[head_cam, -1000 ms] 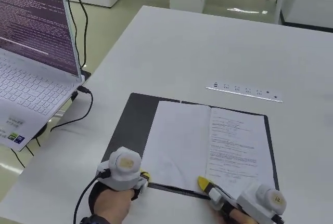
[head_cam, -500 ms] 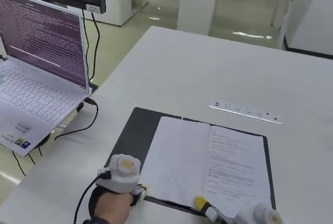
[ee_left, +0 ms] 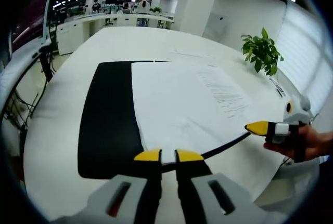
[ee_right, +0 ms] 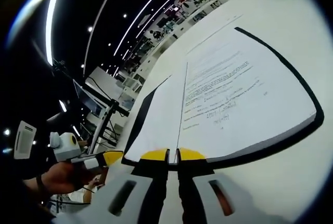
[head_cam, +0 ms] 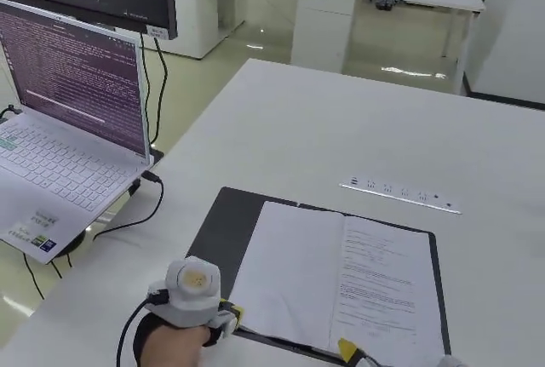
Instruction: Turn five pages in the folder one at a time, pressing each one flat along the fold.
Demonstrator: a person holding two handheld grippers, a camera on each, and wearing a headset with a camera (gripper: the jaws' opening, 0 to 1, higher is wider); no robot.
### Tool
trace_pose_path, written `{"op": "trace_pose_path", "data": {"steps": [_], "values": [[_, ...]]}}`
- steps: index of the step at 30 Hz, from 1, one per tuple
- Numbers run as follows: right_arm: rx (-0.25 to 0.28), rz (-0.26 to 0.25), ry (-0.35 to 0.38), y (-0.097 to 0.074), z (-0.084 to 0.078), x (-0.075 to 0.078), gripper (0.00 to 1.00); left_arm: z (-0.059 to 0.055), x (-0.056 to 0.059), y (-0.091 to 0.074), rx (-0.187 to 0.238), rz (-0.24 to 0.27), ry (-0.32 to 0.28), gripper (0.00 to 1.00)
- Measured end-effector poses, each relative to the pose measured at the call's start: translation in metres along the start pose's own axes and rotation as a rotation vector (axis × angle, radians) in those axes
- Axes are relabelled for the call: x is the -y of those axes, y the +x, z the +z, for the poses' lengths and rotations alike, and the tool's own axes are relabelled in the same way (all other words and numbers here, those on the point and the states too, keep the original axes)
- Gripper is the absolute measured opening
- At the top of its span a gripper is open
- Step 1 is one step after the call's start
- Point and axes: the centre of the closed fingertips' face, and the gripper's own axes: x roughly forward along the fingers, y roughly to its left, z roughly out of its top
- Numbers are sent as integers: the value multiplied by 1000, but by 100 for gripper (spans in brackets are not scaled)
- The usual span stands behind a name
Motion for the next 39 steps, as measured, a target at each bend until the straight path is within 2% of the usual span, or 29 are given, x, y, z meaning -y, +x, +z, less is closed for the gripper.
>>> {"op": "trace_pose_path", "data": {"steps": [6,9,13,15,18,24,29,34,39], "values": [[20,-13,-31,-17,12,4,10,1,5,-10,4,-15,35,13],[16,-26,-54,-24,16,7,13,7,10,-18,23,-32,53,16],[-2,-28,-141,-33,20,3,18,16,14,-29,51,-52,63,19],[-6,-25,-159,-36,23,2,19,20,17,-35,59,-60,75,18],[-3,-23,-177,-43,27,2,21,23,19,-41,55,-58,113,19],[8,-30,-230,-60,36,3,28,33,20,-57,82,-49,135,28],[6,-42,-281,-71,33,1,36,38,15,-74,117,-15,163,35],[0,-41,-323,-81,28,-3,43,41,15,-87,143,-12,166,39],[-28,-37,-365,-89,21,-5,48,40,16,-99,156,-13,158,47]]}}
